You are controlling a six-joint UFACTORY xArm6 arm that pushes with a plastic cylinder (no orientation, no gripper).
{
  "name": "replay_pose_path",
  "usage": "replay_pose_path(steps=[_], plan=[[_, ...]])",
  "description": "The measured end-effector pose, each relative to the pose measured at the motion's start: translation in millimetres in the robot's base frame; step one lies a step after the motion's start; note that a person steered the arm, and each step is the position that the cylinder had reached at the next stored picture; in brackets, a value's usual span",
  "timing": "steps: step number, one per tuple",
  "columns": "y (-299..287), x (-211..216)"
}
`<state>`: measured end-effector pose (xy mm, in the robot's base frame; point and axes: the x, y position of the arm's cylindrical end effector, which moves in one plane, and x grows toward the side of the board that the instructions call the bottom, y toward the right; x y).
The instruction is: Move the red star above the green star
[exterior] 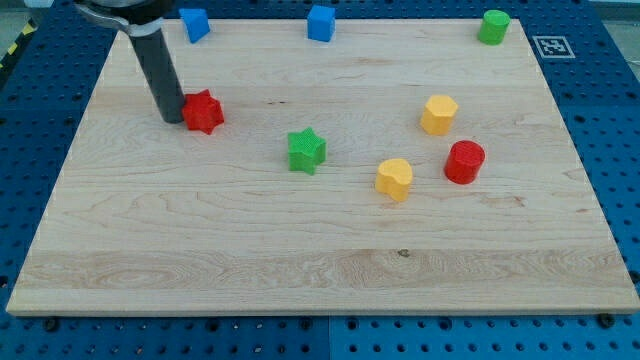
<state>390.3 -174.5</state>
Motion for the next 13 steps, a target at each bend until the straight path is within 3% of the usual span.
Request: replay_pose_path(steps=[2,7,9,13], plan=[[36.8,21.4],[34.0,-13.9],[38.4,-49.4],[93.1,-35.4]])
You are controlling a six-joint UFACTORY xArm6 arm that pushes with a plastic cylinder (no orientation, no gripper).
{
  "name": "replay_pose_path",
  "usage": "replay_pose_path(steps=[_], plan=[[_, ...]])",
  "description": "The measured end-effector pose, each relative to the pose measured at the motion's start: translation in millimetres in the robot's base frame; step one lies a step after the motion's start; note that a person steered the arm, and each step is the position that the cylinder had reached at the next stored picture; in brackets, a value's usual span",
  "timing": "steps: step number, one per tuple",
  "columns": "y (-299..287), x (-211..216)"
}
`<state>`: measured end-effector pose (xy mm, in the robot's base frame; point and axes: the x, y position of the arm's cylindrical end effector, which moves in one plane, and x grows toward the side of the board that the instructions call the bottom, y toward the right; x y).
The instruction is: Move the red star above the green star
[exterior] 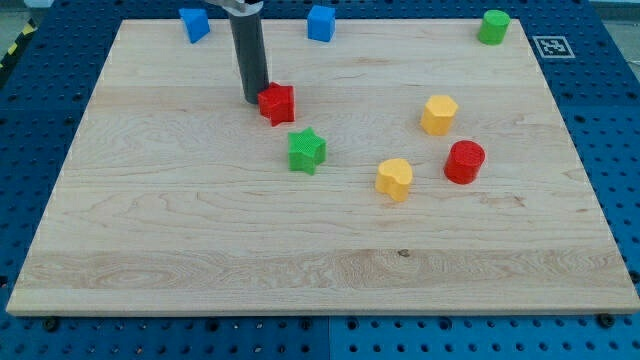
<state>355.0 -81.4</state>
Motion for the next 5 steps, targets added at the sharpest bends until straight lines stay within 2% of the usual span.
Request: replay_pose_path(steps=[5], plan=[[2.0,42.7]])
